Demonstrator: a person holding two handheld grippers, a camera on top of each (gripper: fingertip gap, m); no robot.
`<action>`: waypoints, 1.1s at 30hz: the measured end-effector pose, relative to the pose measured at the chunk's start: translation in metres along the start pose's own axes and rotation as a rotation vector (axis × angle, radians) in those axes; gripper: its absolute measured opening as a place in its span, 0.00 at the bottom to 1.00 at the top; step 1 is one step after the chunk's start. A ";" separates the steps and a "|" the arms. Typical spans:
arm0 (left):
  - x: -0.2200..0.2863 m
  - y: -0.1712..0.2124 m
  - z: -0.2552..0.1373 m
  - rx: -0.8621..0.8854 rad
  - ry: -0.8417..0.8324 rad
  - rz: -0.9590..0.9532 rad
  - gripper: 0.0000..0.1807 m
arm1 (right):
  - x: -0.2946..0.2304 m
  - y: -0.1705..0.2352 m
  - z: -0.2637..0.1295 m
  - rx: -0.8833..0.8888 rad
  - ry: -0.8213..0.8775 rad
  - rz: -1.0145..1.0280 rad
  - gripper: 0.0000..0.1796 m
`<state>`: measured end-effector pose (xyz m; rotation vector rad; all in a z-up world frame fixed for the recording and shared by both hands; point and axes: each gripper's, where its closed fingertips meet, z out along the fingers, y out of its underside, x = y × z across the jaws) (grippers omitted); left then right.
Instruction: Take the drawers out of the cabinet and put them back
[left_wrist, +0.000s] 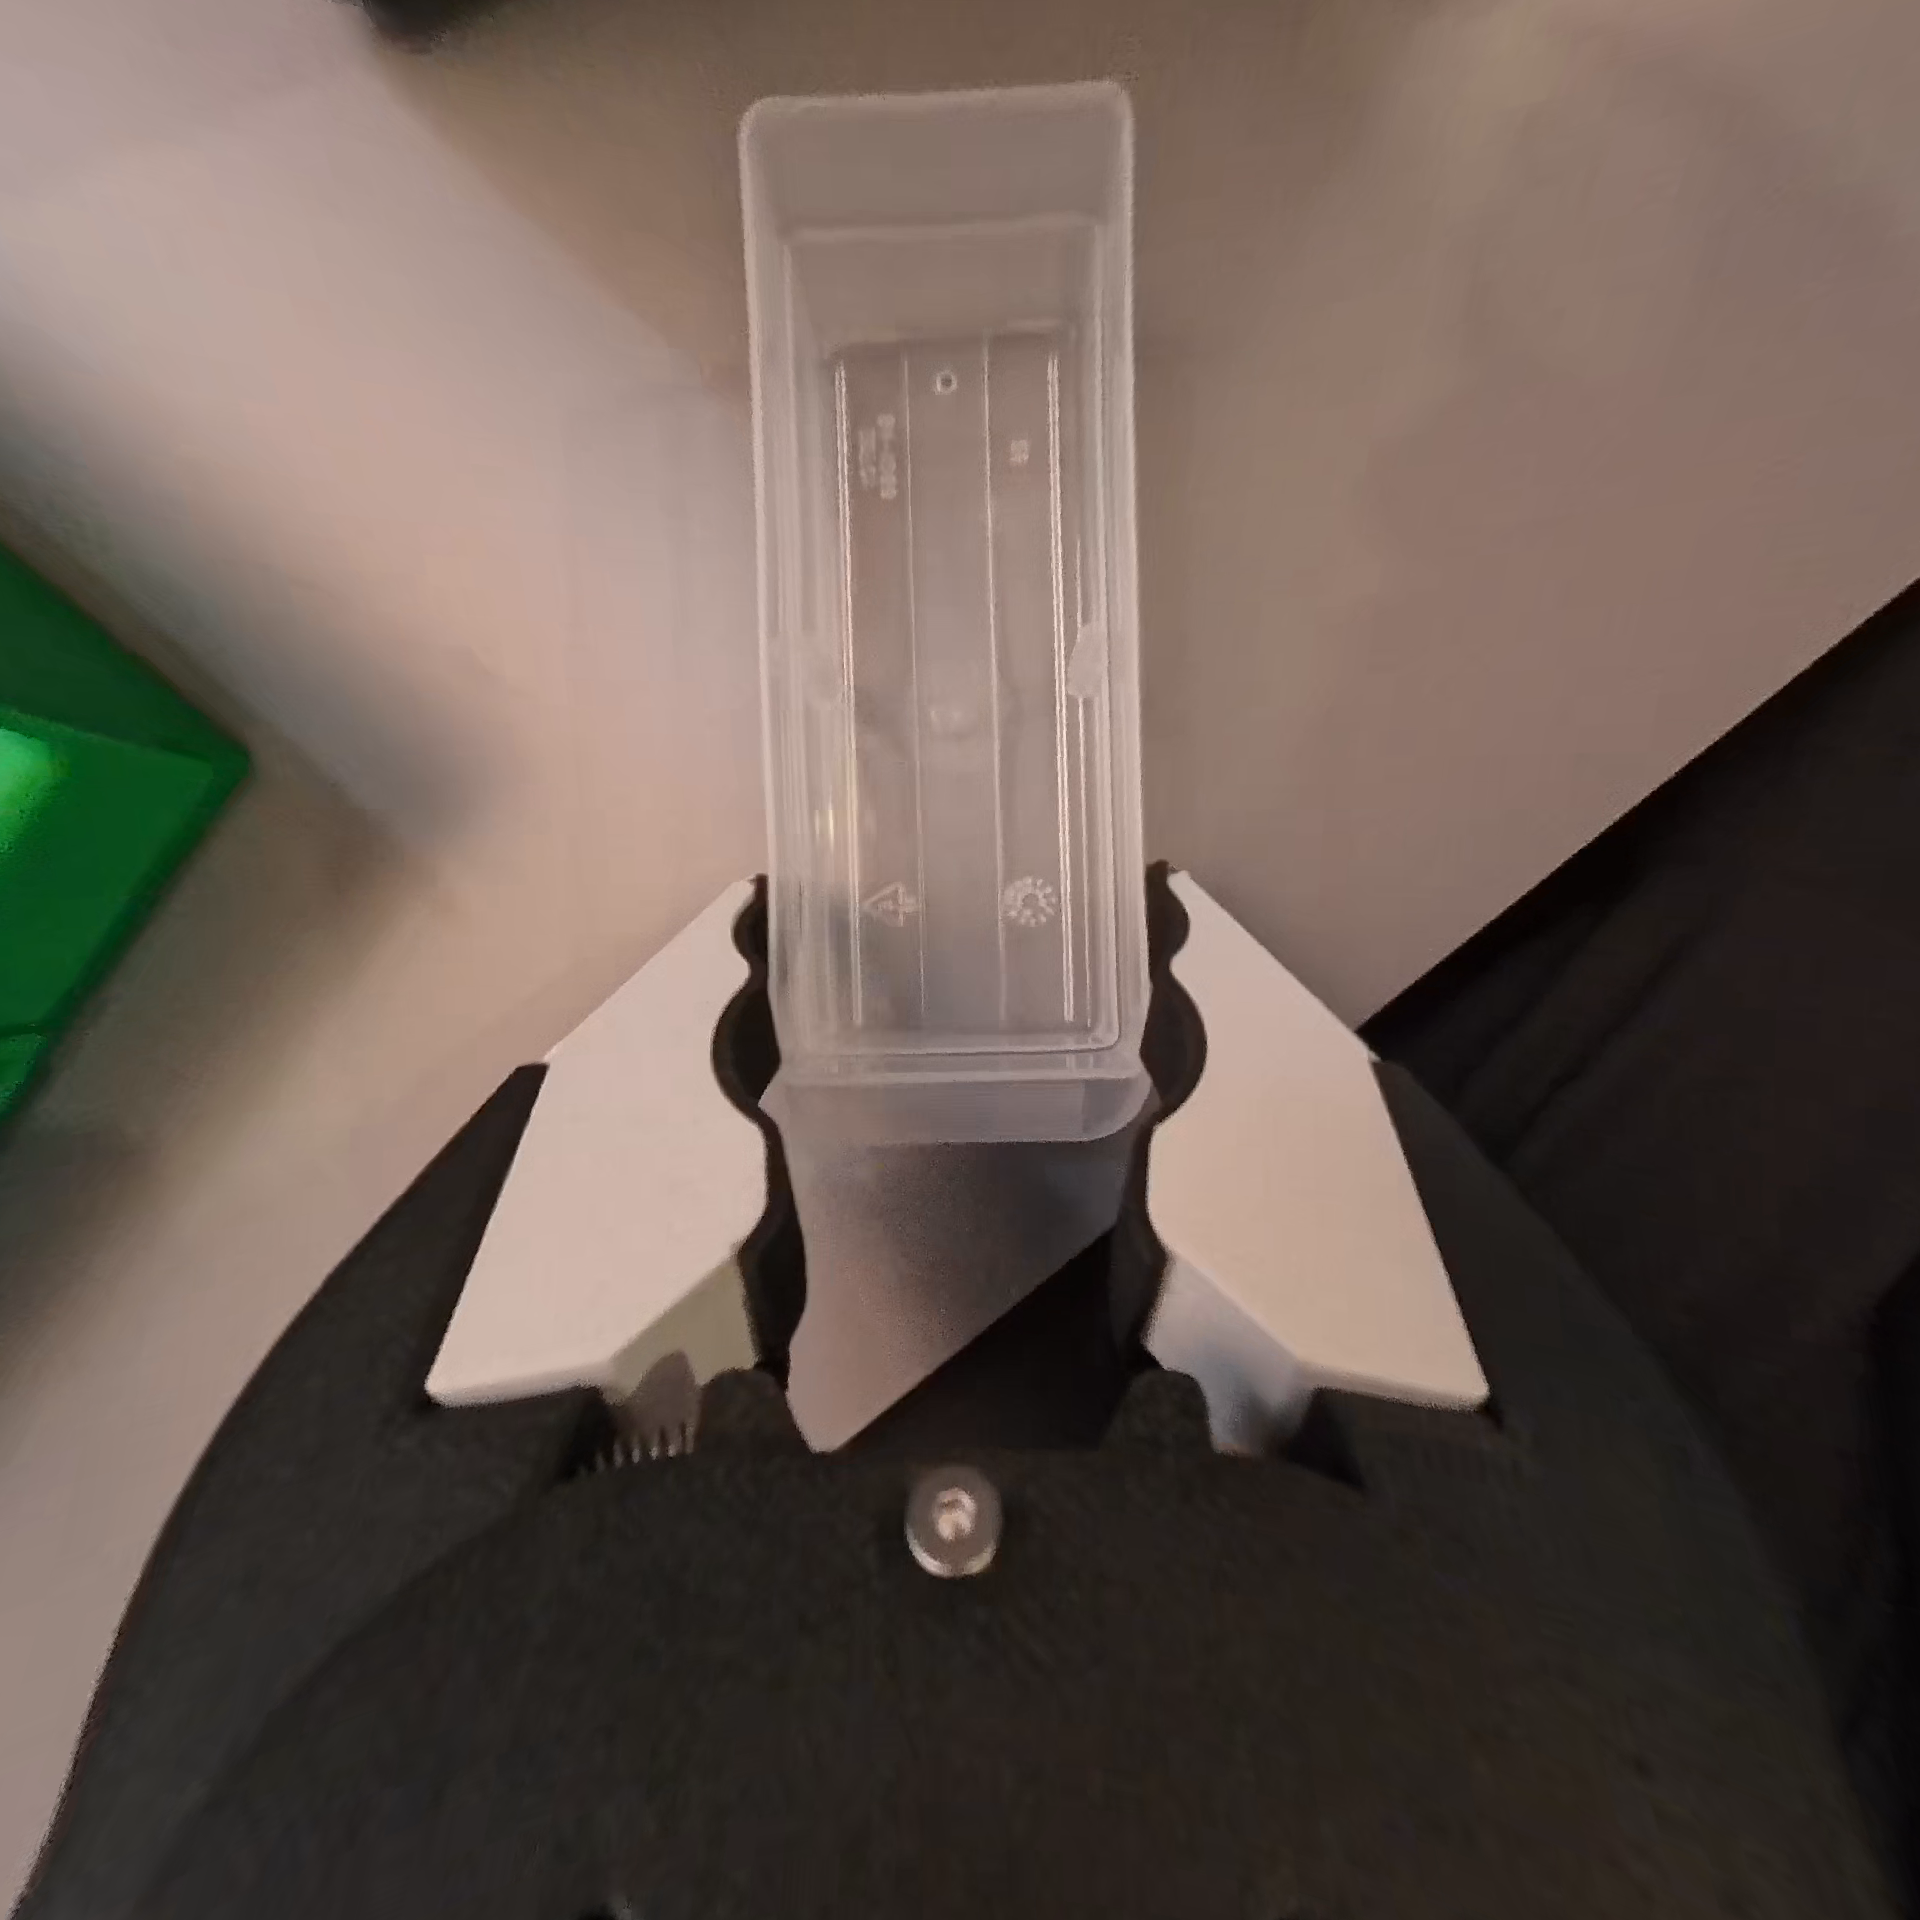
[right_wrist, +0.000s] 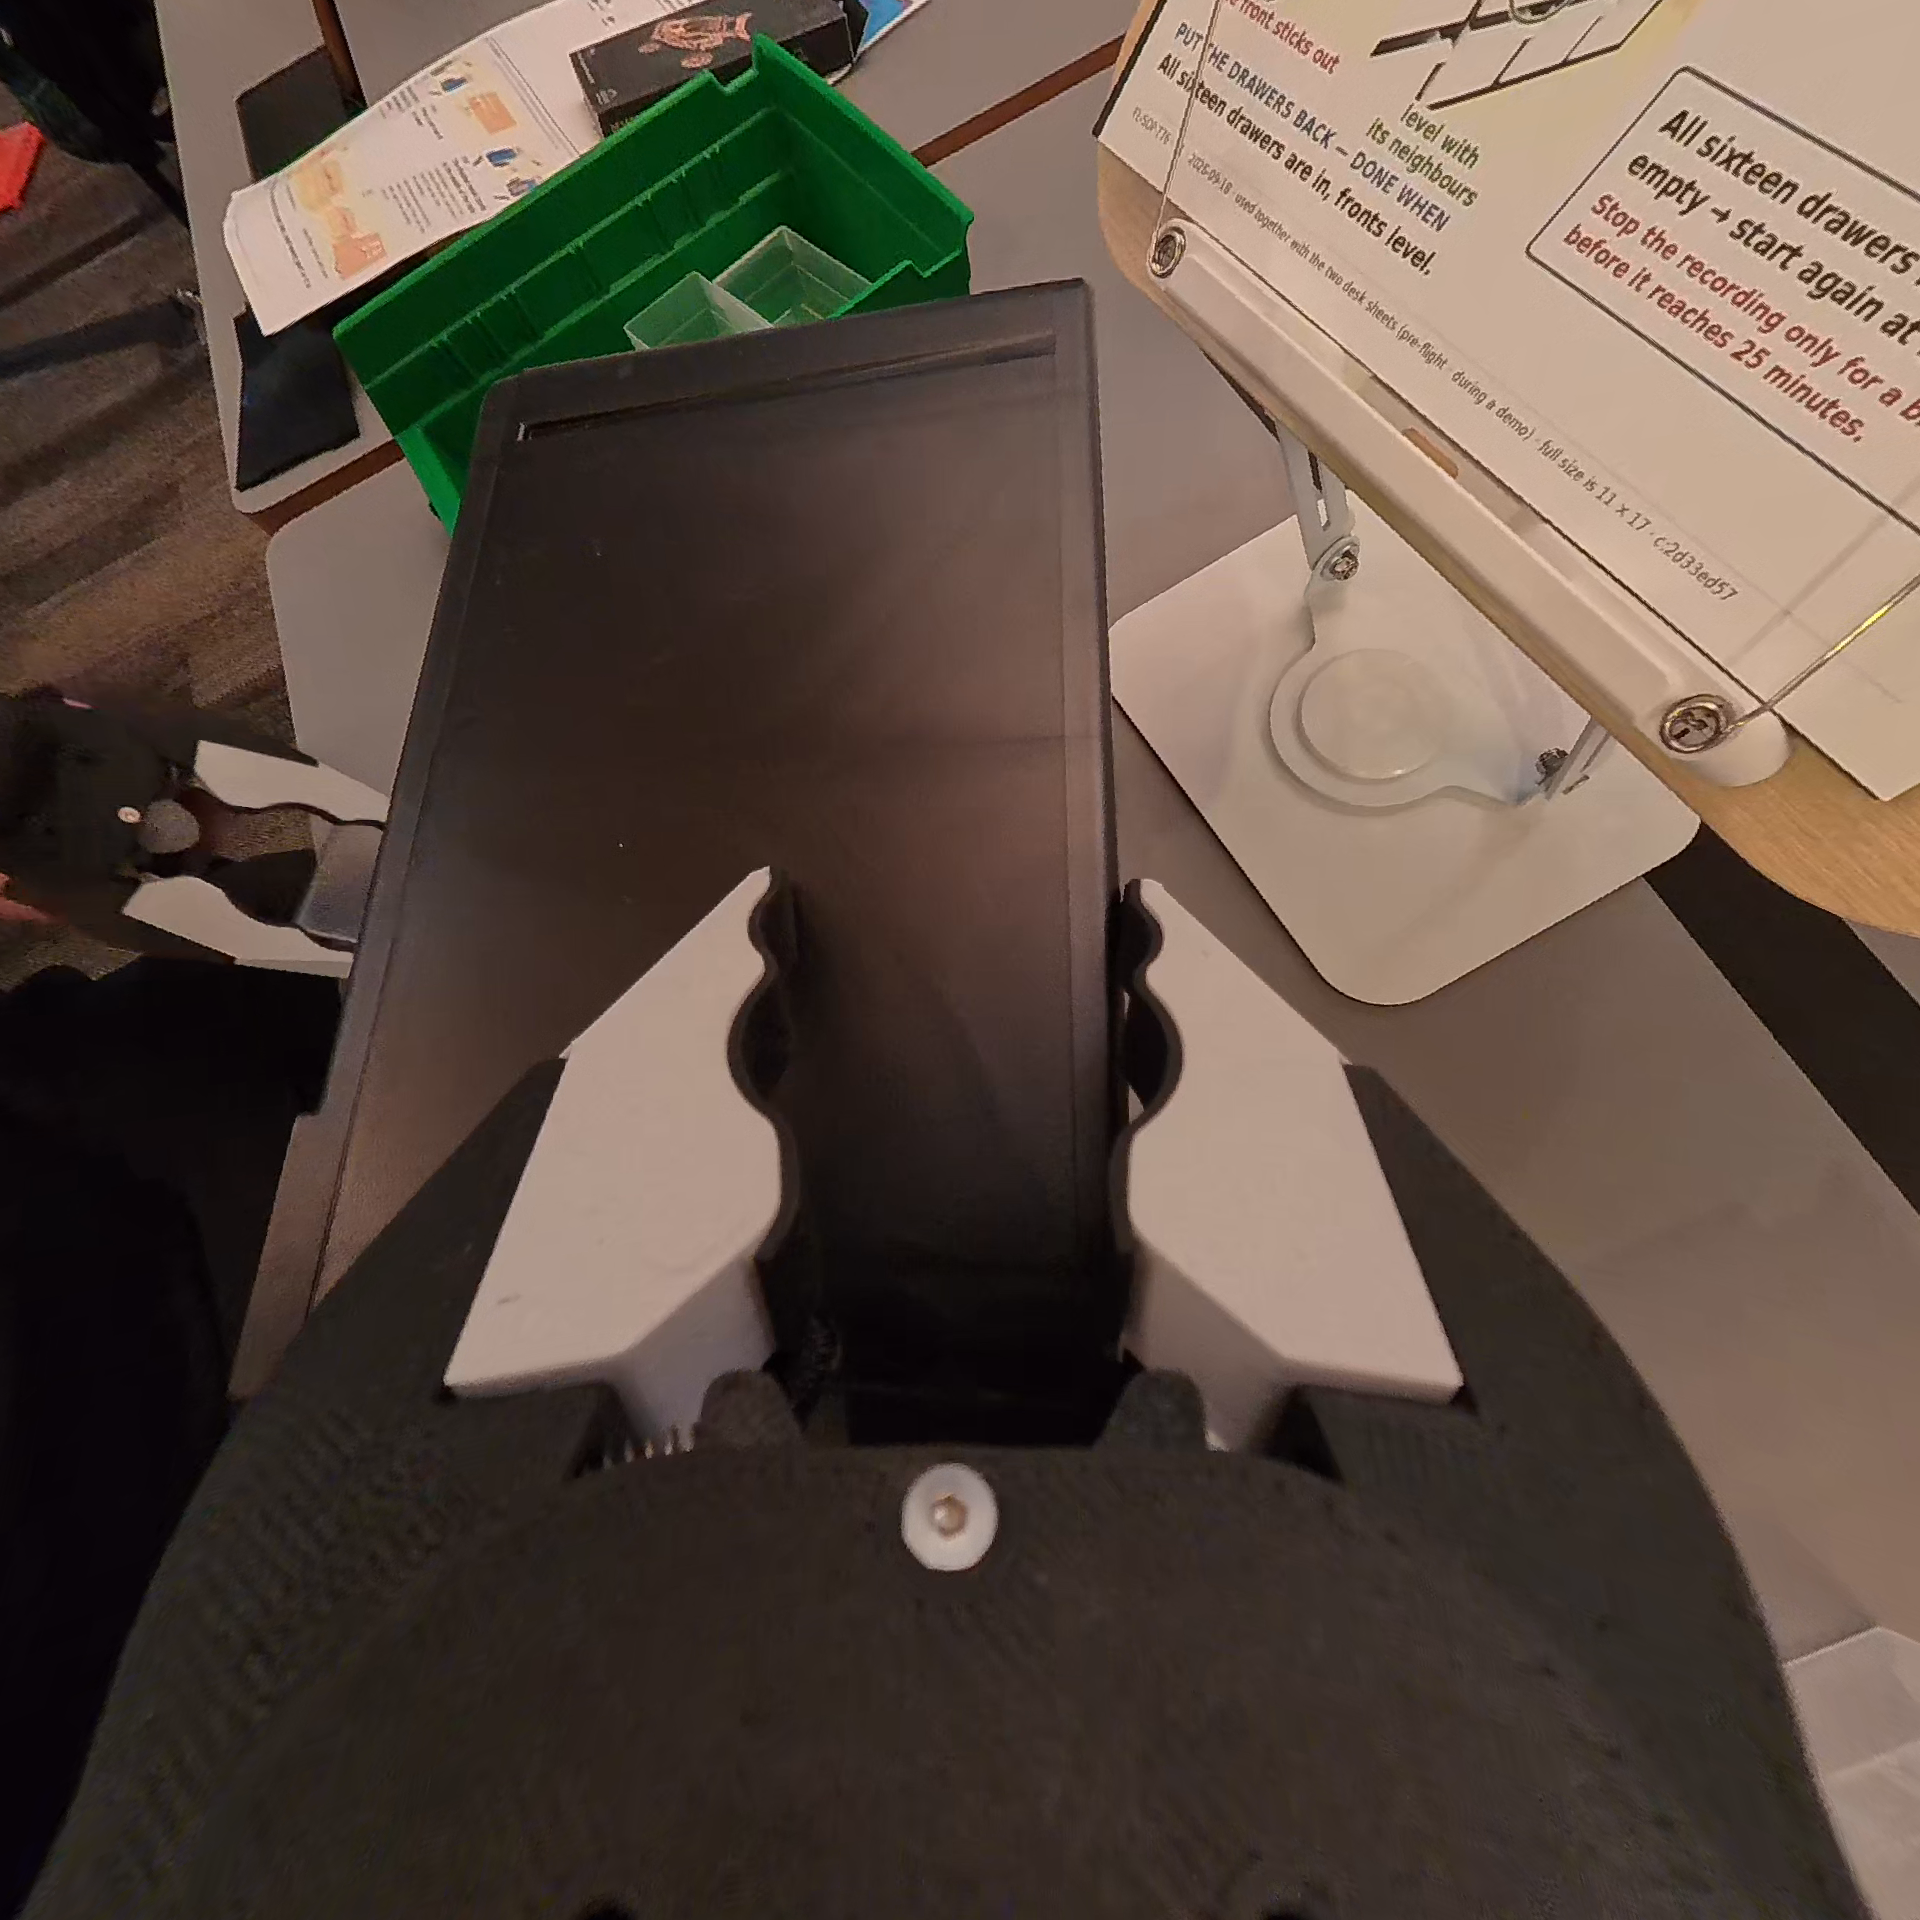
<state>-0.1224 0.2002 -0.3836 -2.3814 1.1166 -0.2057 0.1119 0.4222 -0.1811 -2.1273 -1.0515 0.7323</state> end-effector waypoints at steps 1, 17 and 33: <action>-0.001 -0.006 -0.006 0.017 0.003 -0.003 0.38 | 0.000 0.000 0.000 0.000 0.000 0.000 0.35; -0.023 -0.126 -0.086 0.332 -0.032 -0.044 0.32 | 0.000 0.000 0.000 -0.001 0.002 0.003 0.35; -0.020 -0.186 -0.121 0.687 -0.105 -0.153 0.32 | 0.001 0.000 -0.001 0.002 0.007 0.008 0.34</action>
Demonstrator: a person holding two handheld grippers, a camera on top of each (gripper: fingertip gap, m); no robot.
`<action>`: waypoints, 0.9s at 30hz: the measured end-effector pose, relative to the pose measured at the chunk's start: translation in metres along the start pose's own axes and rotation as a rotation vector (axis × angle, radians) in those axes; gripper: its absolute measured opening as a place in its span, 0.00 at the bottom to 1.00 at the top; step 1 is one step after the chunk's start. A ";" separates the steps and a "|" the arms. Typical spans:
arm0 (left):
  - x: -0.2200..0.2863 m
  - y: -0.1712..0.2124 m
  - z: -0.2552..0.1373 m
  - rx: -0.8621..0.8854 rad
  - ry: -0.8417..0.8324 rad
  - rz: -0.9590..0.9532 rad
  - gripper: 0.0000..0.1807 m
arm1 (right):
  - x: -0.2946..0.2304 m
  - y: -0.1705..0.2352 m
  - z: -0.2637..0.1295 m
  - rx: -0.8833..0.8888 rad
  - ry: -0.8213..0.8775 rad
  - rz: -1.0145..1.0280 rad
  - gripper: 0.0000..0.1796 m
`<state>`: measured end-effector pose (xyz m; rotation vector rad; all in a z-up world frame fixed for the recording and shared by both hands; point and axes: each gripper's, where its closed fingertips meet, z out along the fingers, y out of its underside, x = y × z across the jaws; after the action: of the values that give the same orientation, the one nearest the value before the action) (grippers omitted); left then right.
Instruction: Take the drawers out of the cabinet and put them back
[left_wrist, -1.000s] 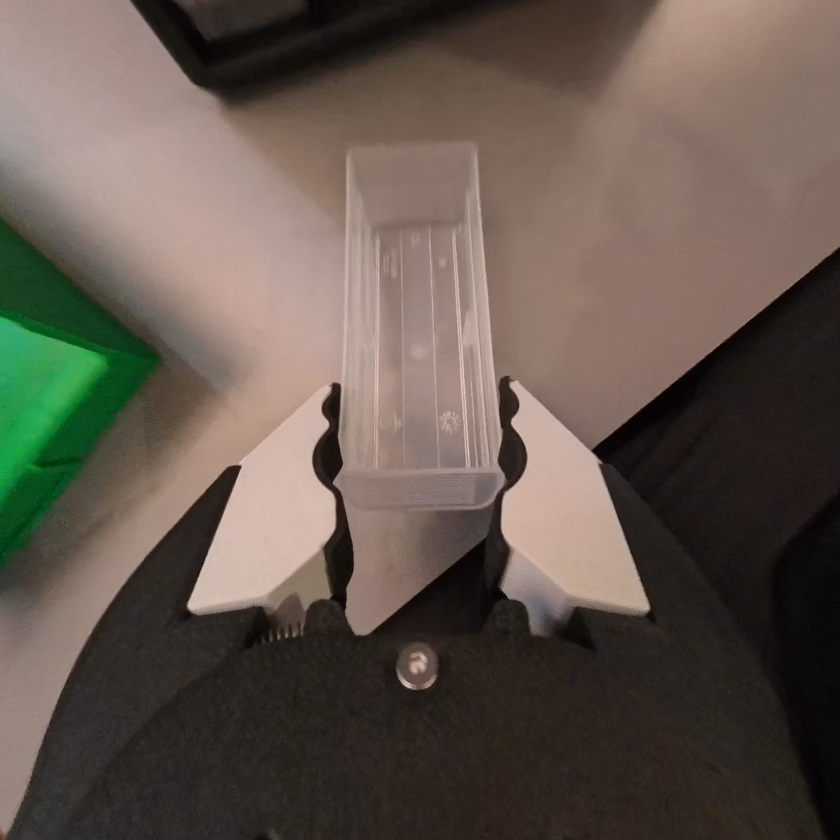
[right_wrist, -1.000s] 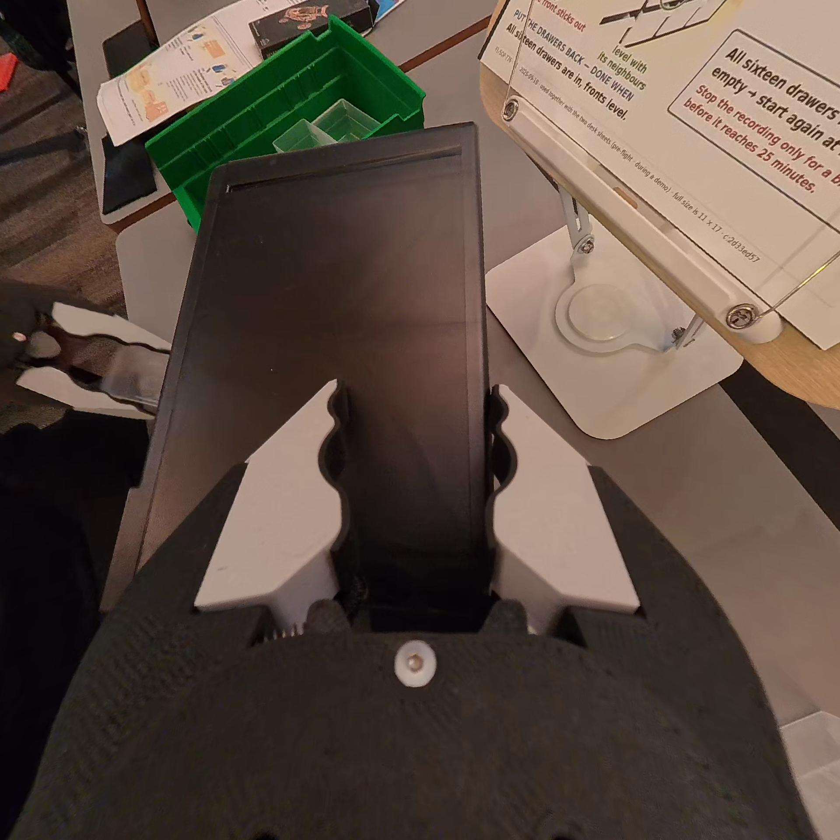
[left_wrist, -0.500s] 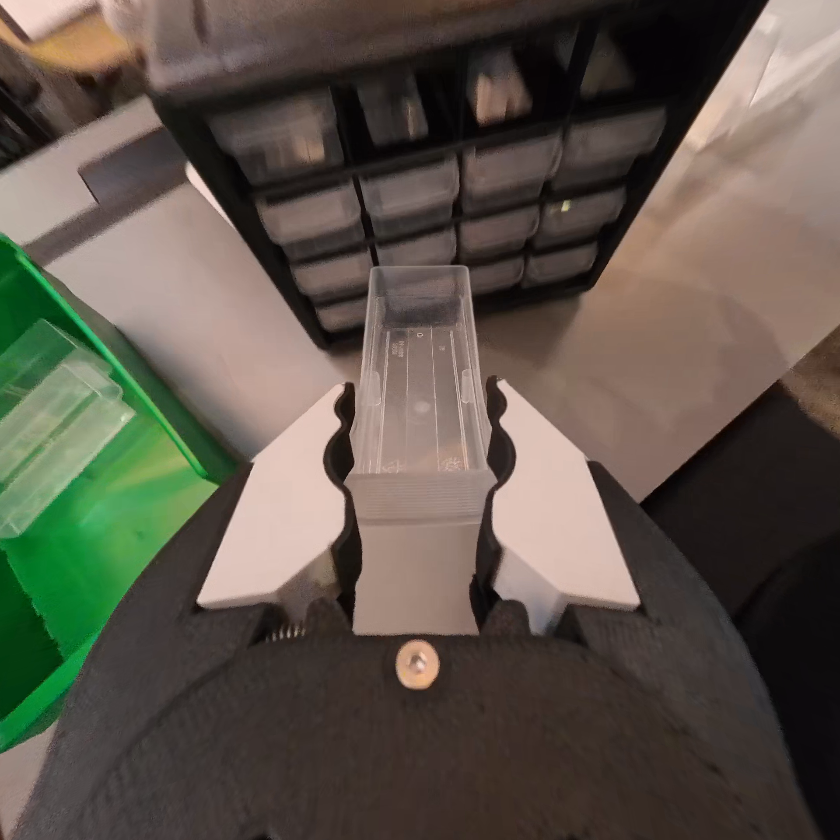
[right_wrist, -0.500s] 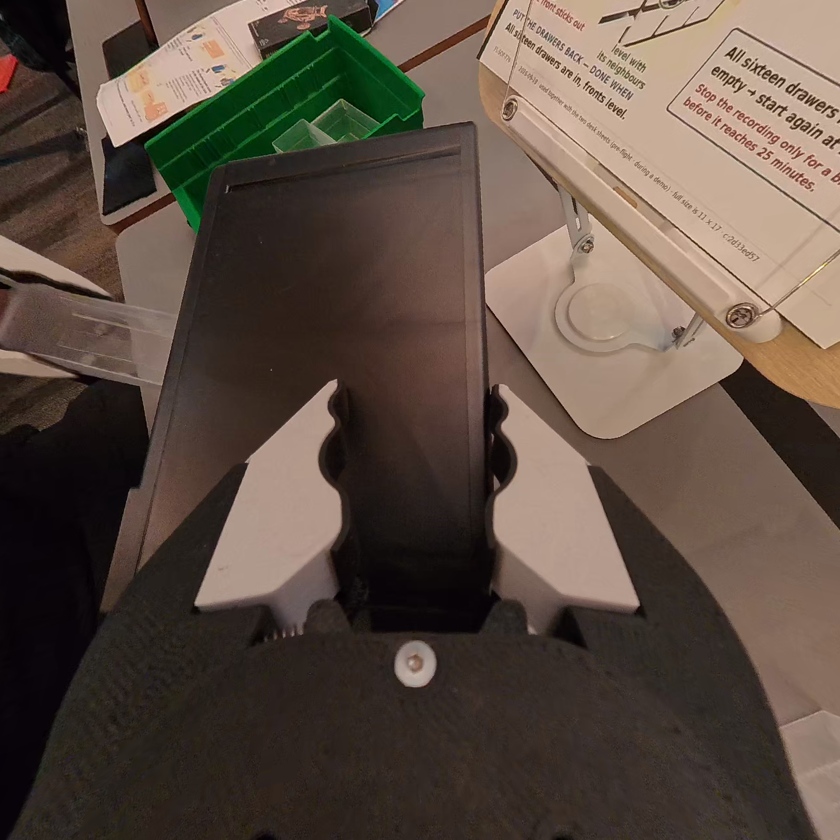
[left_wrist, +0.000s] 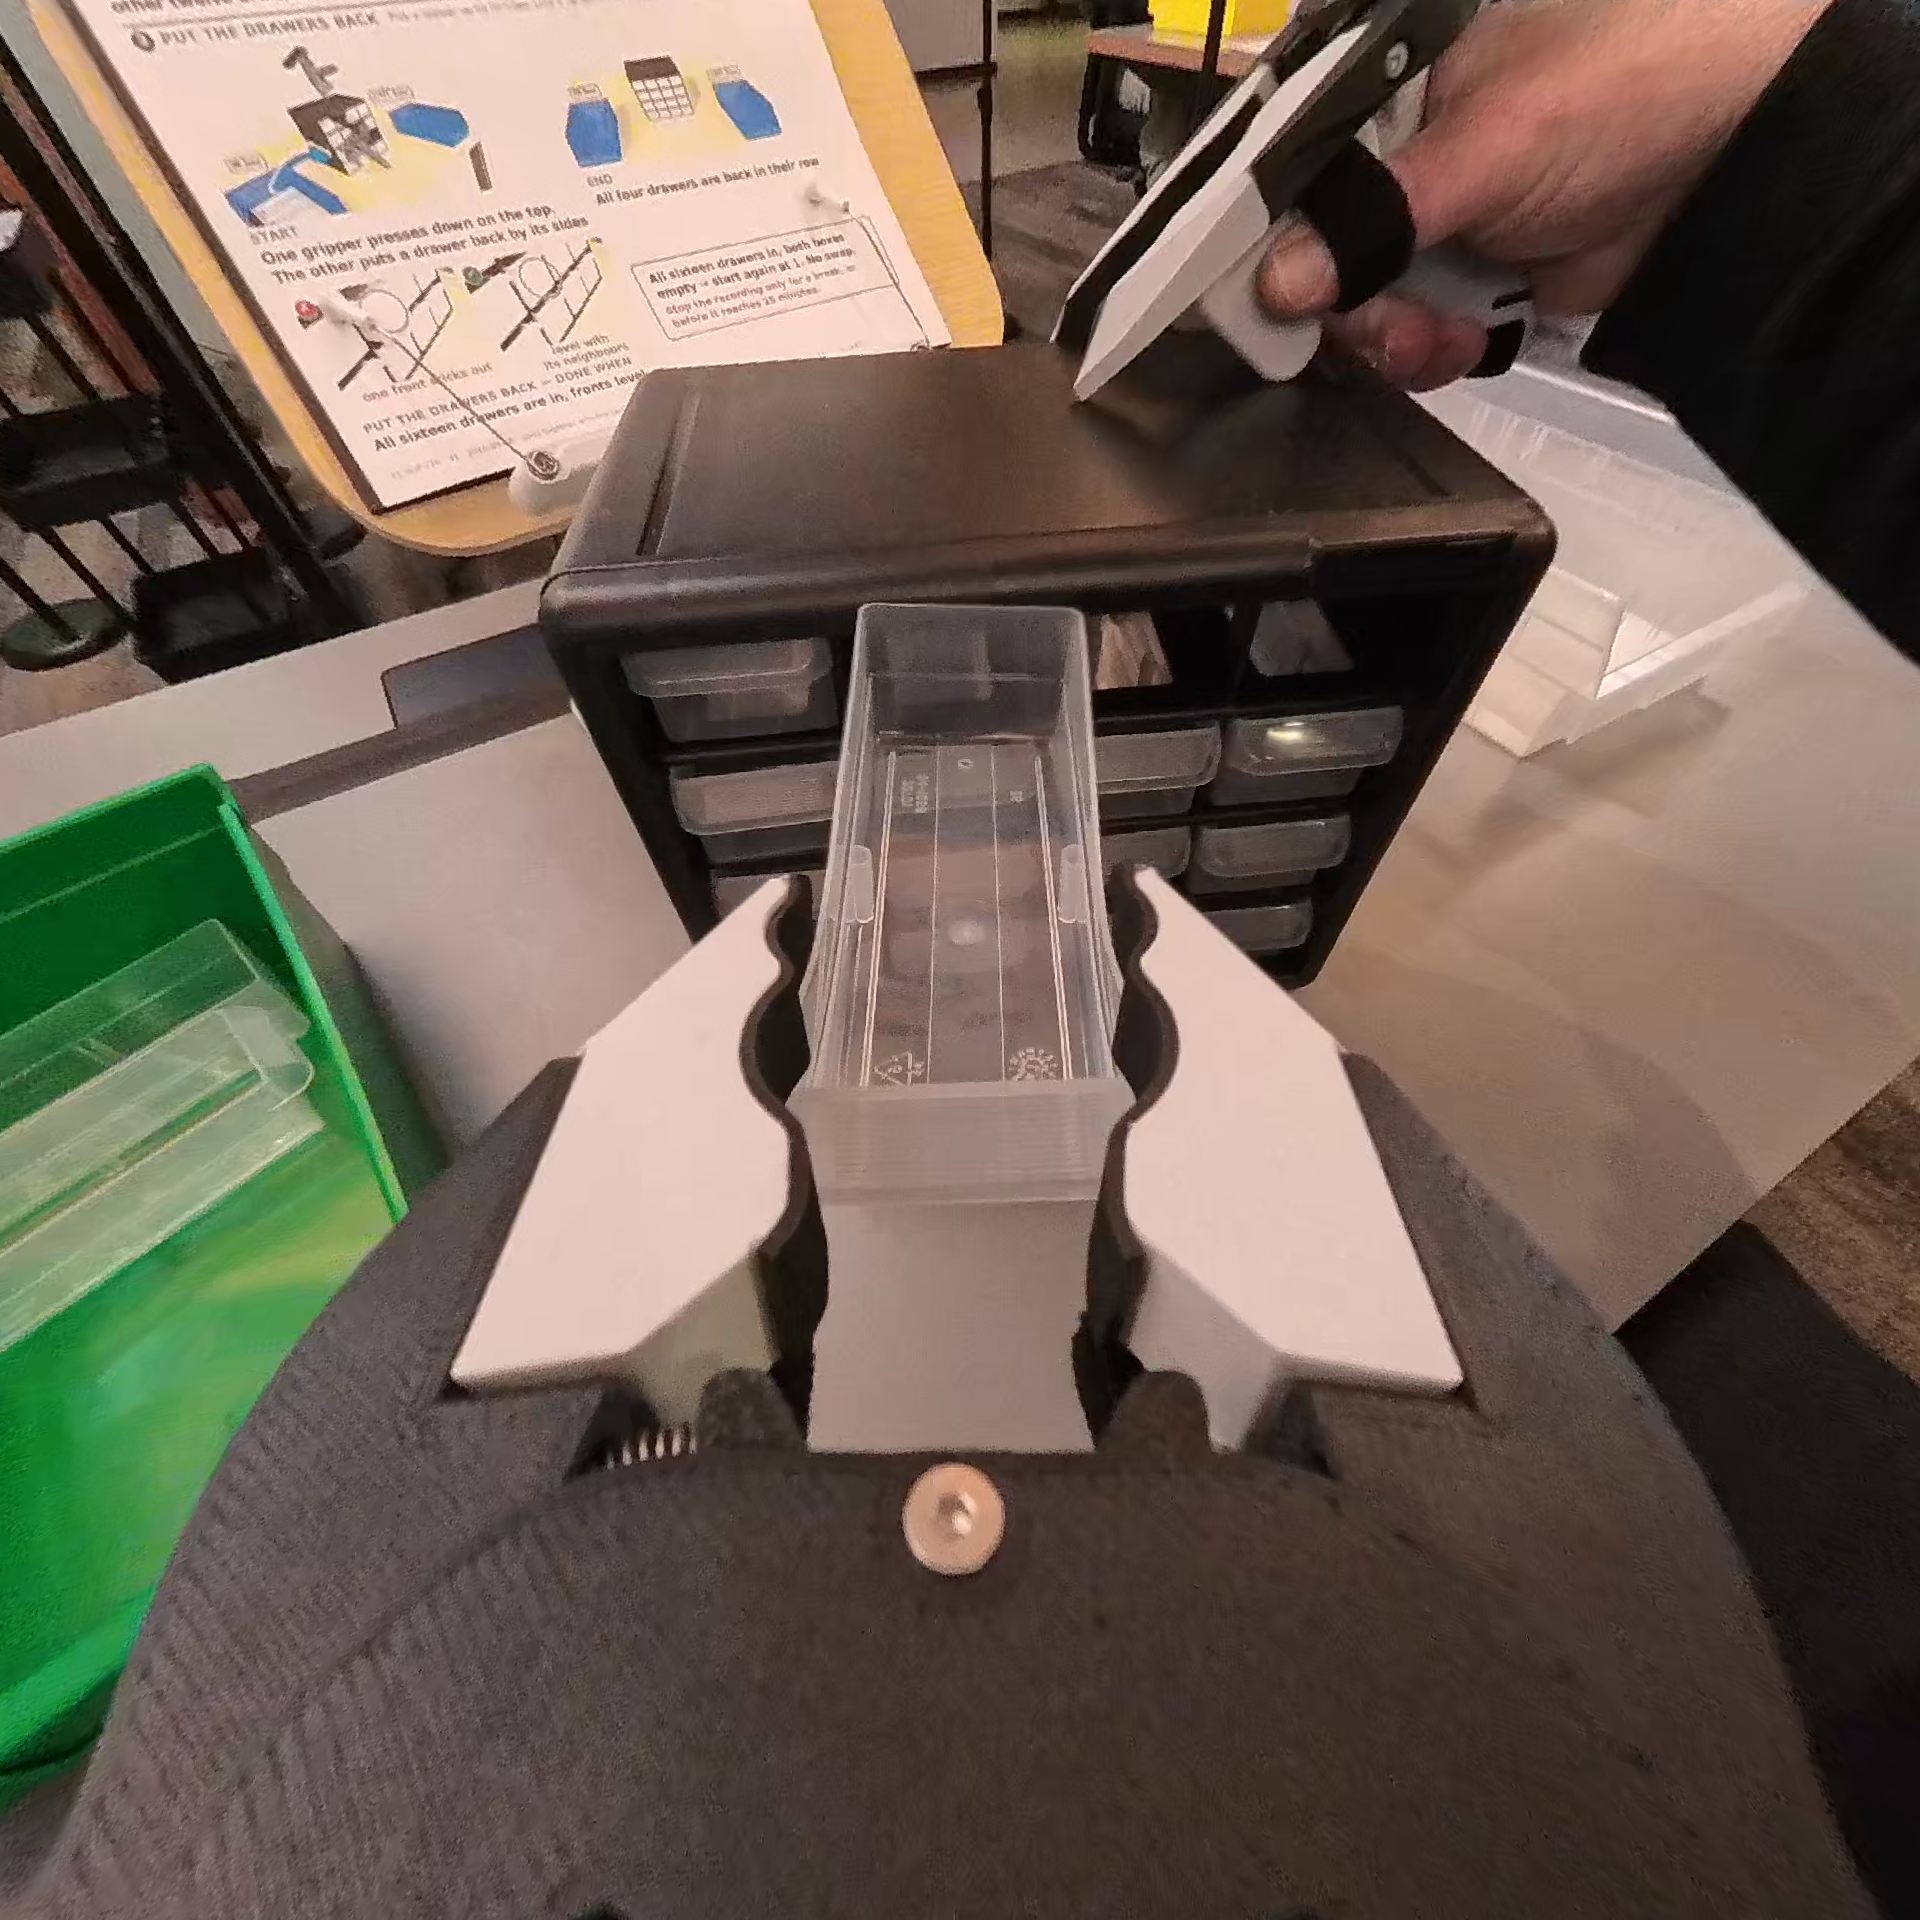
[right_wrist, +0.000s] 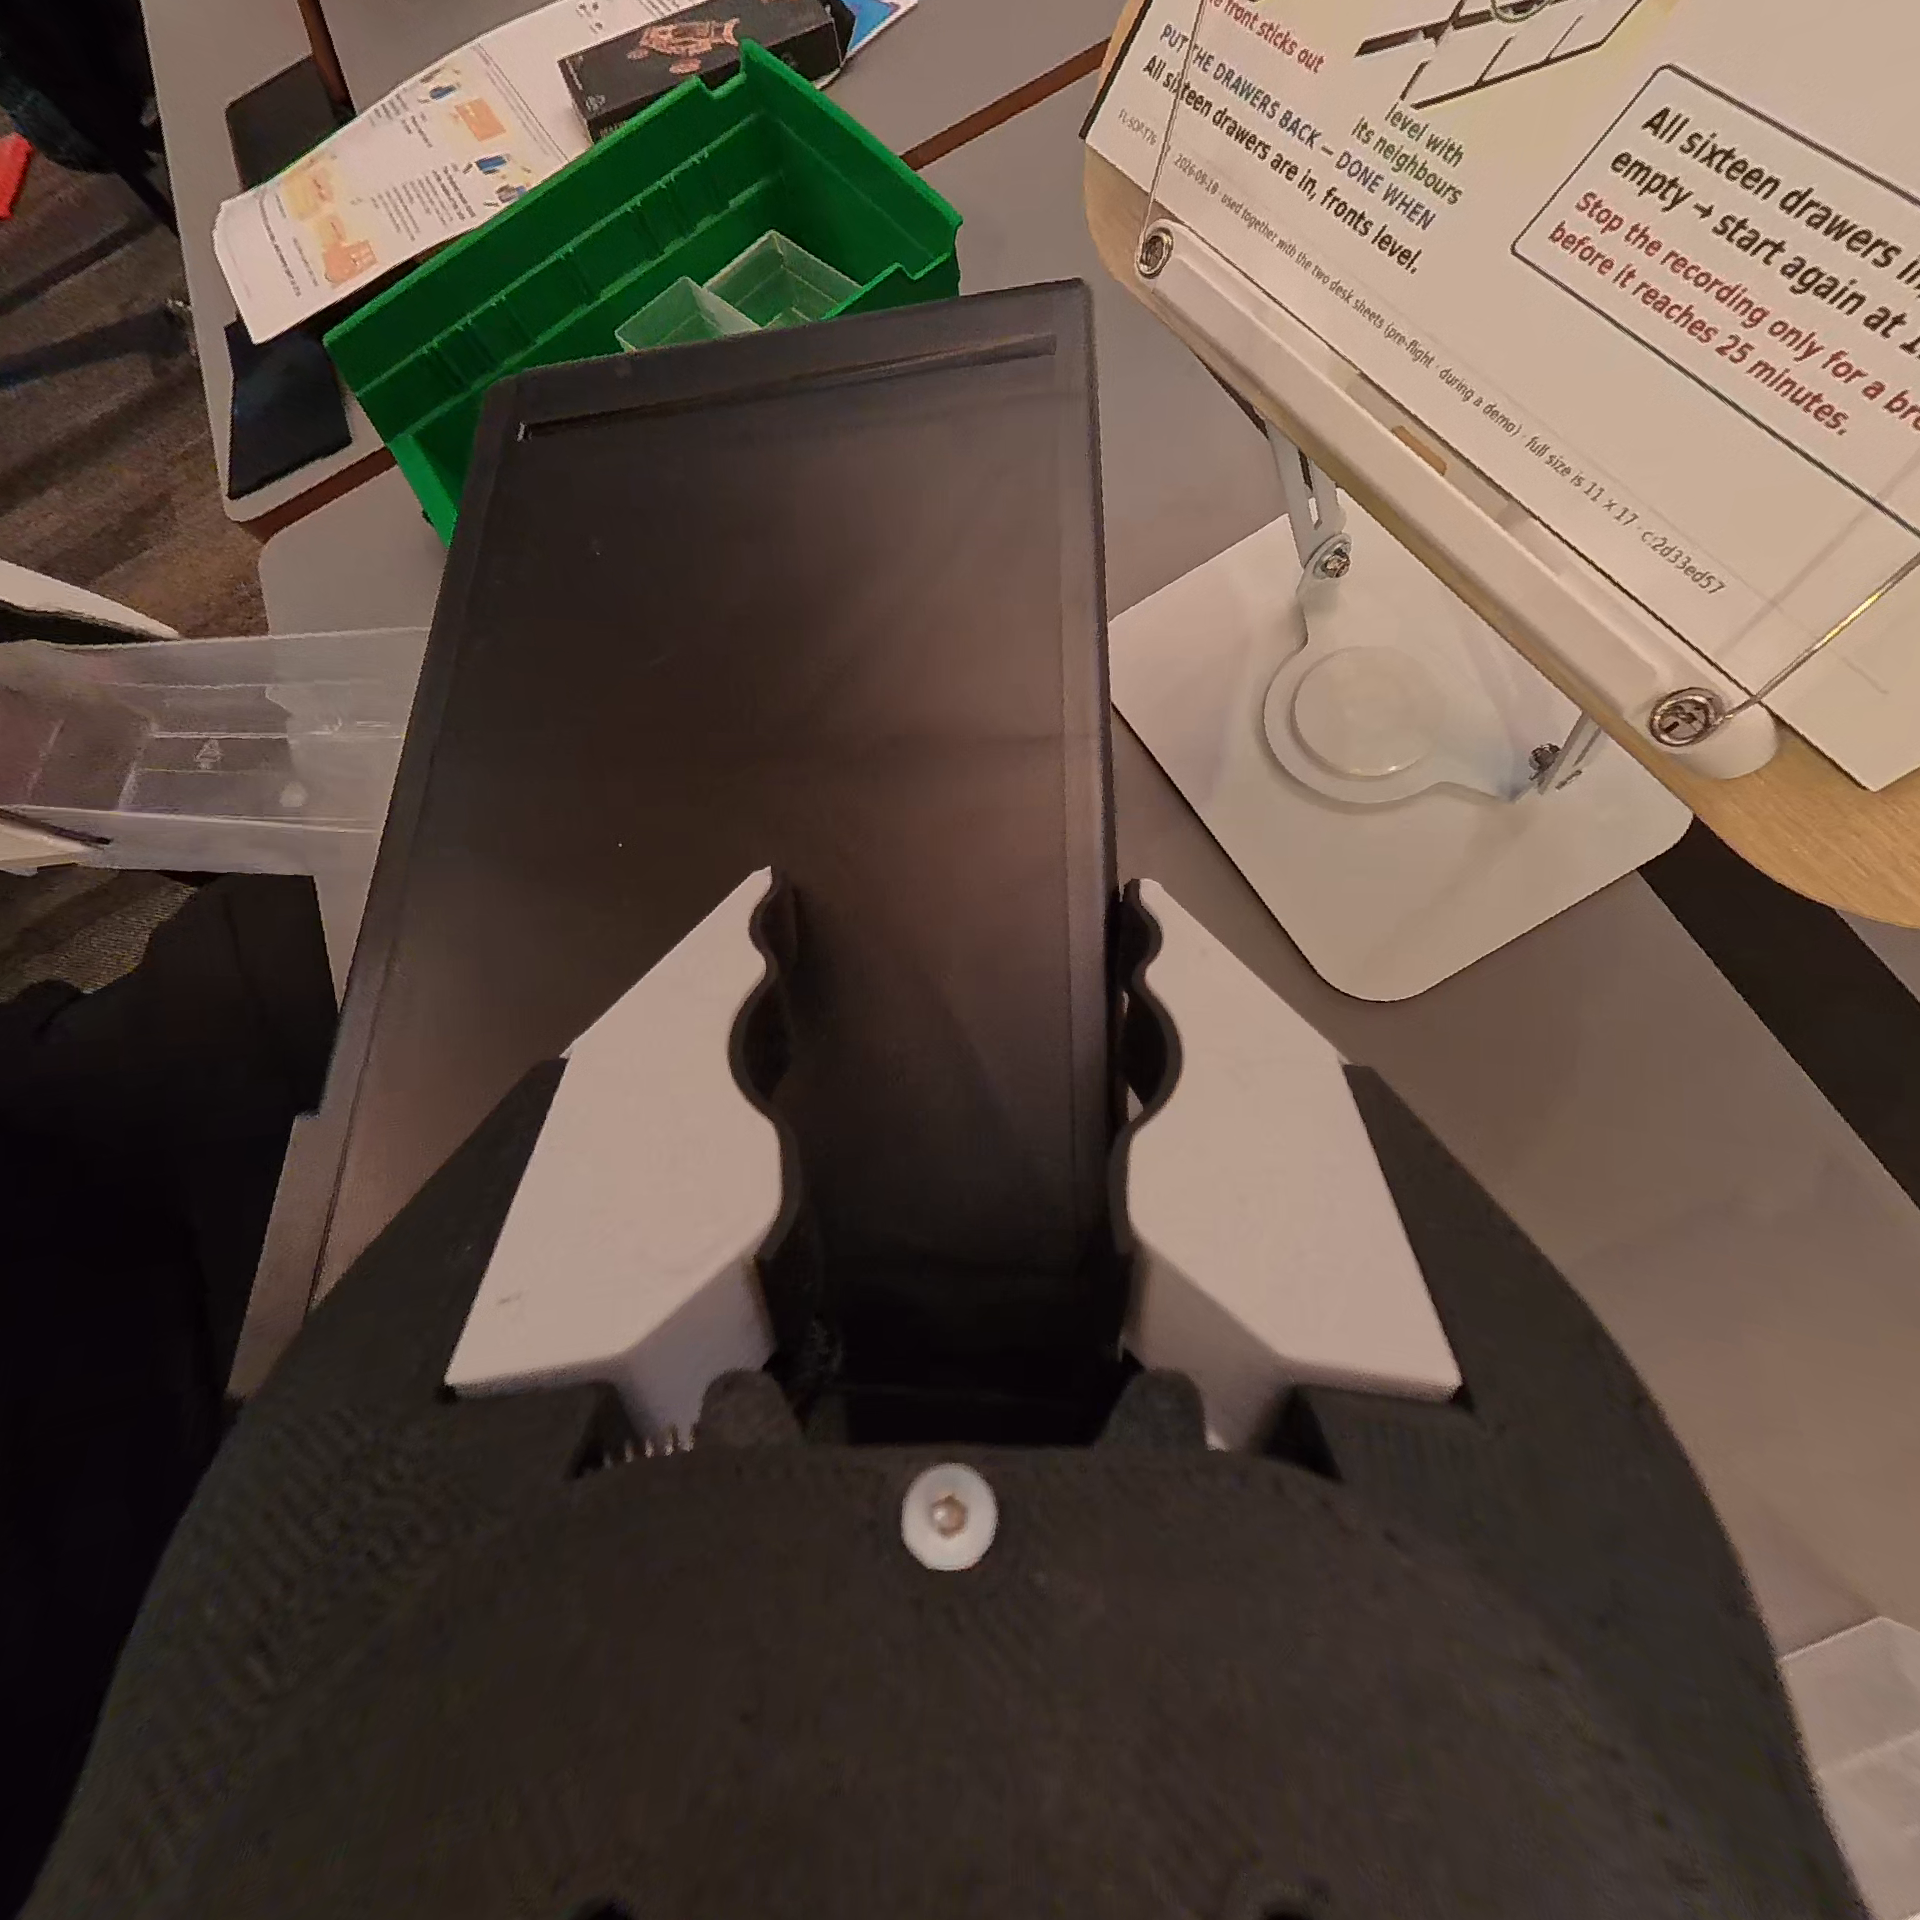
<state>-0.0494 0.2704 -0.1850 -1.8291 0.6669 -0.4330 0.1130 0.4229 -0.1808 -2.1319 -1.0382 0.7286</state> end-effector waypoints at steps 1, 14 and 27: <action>-0.001 0.002 0.000 0.001 -0.010 -0.007 0.31 | 0.000 0.000 0.000 0.000 0.000 0.000 0.34; -0.004 0.002 0.018 -0.005 -0.031 0.004 0.31 | 0.001 0.000 0.000 0.000 0.002 0.003 0.34; 0.000 0.004 0.023 0.175 -0.058 -0.098 0.31 | 0.001 0.000 0.000 0.002 0.001 0.005 0.34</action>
<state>-0.0370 0.2859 -0.1966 -1.7059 0.4857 -0.4866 0.1133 0.4241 -0.1809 -2.1340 -1.0313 0.7302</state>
